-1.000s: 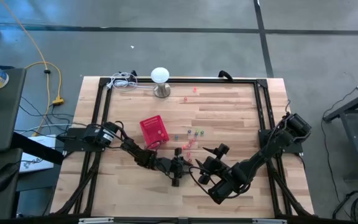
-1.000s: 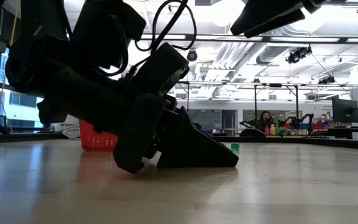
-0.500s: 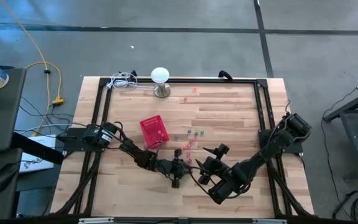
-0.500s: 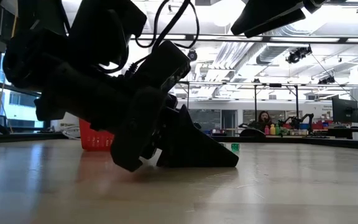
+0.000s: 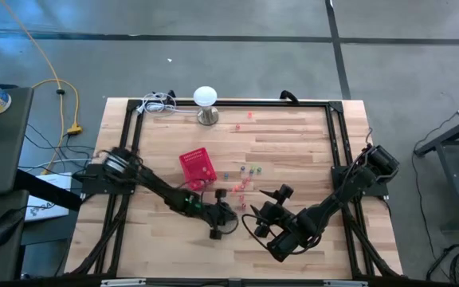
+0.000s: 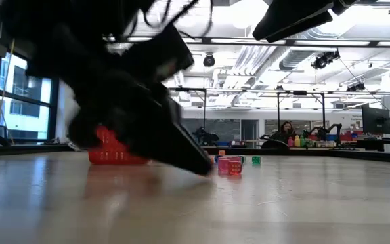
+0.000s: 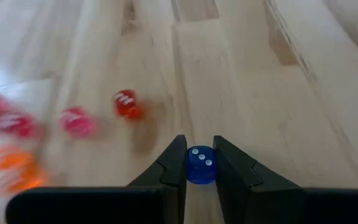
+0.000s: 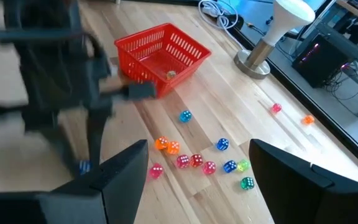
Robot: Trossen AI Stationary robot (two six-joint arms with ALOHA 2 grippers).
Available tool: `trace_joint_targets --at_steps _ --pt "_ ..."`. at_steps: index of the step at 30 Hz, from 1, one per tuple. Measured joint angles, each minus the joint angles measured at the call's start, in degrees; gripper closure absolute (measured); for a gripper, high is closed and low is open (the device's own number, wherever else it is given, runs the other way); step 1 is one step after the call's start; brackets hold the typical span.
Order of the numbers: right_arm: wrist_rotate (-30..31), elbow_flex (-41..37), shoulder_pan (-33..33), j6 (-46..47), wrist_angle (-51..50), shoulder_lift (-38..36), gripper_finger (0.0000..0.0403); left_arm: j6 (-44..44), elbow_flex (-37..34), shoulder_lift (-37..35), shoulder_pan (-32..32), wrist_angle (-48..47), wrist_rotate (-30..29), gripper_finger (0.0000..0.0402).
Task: Pick & Place Dice
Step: Put the dark blue die into the red basket
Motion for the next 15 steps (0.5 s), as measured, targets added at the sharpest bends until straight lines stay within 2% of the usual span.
trace_joint_targets --at_steps 4,10,15 --pt "0.00 0.00 0.00 0.00 0.17 0.00 0.0133 0.00 0.22 -9.85 -0.04 -10.39 -2.98 0.0354" --pt "0.18 0.00 0.00 0.00 0.36 0.00 0.0133 -2.07 0.26 -20.63 1.70 -29.89 -13.70 0.0353" --pt "-0.22 0.00 0.02 0.00 1.14 0.00 0.0133 -7.16 -0.04 -25.24 6.24 -47.90 -14.65 0.0352"
